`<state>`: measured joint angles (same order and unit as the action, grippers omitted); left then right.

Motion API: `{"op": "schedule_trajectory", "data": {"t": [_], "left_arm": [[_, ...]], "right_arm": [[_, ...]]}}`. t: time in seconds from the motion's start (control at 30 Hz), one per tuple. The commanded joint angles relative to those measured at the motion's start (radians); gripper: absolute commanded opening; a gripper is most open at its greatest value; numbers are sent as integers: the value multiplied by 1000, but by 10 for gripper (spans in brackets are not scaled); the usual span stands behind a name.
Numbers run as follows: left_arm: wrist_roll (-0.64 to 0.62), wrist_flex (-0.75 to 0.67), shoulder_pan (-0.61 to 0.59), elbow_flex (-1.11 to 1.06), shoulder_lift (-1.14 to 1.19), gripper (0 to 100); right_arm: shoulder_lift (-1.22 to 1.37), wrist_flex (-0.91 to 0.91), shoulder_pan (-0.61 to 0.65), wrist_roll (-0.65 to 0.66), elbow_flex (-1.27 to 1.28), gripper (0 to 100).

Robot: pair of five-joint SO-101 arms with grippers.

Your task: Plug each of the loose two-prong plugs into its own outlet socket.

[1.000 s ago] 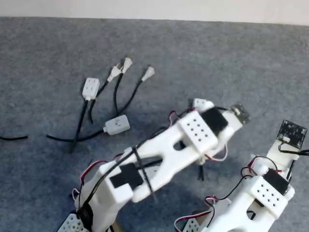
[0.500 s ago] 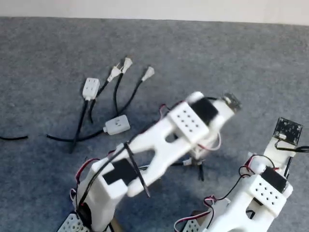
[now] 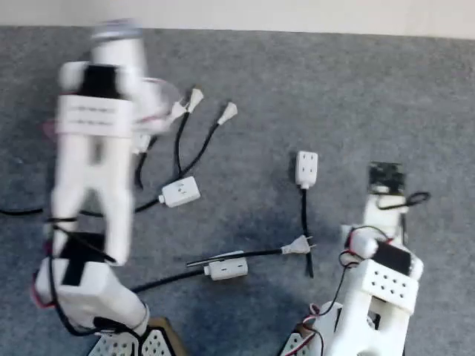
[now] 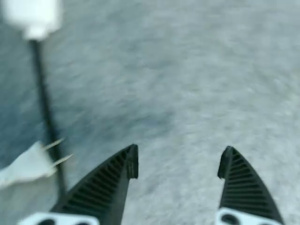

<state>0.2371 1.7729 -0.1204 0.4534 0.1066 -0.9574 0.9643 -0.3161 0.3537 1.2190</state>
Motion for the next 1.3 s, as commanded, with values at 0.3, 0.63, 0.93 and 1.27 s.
{"op": "schedule_trajectory", "data": {"t": [0.3,0.63,0.93,1.27], "left_arm": [[78,-445,-134,-1081,-481,194],[80,-806,-133,-1696,-1021,193],[87,-990,-130,-1779,-921,193],[138,-1060,-131,-1629,-567,193]], "right_arm": [[208,354,401,9,-440,271],[404,193,562,408,-266,271],[409,191,588,1046,-312,271],[415,185,633,1117,-231,210]]}}
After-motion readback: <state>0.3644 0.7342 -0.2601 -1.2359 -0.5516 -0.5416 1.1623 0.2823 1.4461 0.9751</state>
